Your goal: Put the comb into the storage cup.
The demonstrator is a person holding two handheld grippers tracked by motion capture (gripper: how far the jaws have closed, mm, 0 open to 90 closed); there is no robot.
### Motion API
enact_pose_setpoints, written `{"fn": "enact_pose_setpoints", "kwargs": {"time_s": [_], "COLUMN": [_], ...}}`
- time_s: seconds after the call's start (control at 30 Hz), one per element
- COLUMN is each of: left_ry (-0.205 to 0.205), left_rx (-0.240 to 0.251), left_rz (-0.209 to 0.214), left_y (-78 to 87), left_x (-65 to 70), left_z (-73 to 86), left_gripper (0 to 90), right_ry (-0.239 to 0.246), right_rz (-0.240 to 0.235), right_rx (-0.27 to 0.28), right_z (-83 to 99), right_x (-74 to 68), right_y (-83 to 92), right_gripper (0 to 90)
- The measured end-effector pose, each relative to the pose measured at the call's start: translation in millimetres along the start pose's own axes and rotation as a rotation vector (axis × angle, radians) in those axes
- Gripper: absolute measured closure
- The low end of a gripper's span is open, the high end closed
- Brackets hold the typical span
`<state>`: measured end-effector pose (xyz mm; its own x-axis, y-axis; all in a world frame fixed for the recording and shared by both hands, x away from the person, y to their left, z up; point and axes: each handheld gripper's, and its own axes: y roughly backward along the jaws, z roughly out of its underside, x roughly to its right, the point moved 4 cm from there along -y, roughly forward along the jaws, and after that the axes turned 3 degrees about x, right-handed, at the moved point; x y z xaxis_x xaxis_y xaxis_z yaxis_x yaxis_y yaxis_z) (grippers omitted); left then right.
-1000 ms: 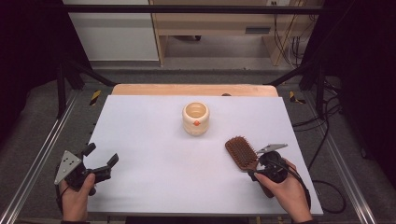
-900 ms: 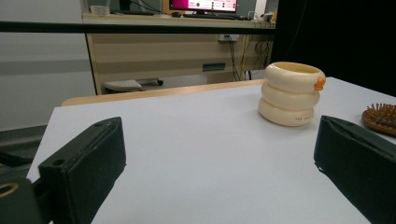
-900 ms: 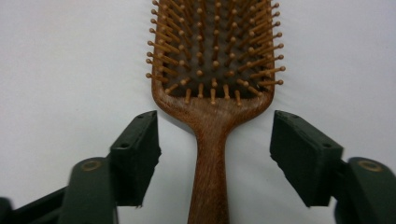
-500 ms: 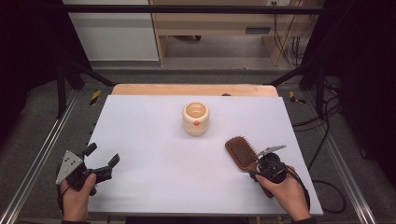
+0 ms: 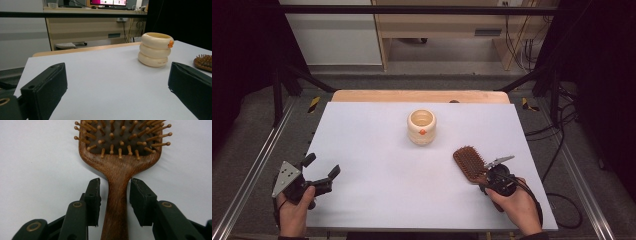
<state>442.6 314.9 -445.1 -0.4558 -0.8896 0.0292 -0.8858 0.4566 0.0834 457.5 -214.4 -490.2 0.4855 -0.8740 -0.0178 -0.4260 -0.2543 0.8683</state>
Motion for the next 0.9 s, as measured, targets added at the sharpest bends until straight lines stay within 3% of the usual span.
{"fn": "enact_pose_setpoints", "kwargs": {"time_s": [0.4, 0.57, 0.9], "left_ry": [-0.001, -0.001, 0.001], "left_rx": [-0.001, -0.002, 0.002], "left_rz": [0.003, 0.004, 0.003], "left_y": [-0.8, -1.0, -0.3], "left_x": [1.0, 1.0, 0.2], "left_z": [0.2, 0.3, -0.4], "left_gripper": [2.3, 2.3, 2.3], "right_ry": [0.014, 0.003, 0.034], "right_rz": [0.022, 0.012, -0.002], "right_rx": [-0.031, -0.033, -0.035], "right_z": [-1.4, -1.2, -2.0], "right_x": [1.0, 1.7, 4.4], "right_y": [-2.0, -2.3, -1.9], "right_gripper": [67.6, 69.4, 72.6]}}
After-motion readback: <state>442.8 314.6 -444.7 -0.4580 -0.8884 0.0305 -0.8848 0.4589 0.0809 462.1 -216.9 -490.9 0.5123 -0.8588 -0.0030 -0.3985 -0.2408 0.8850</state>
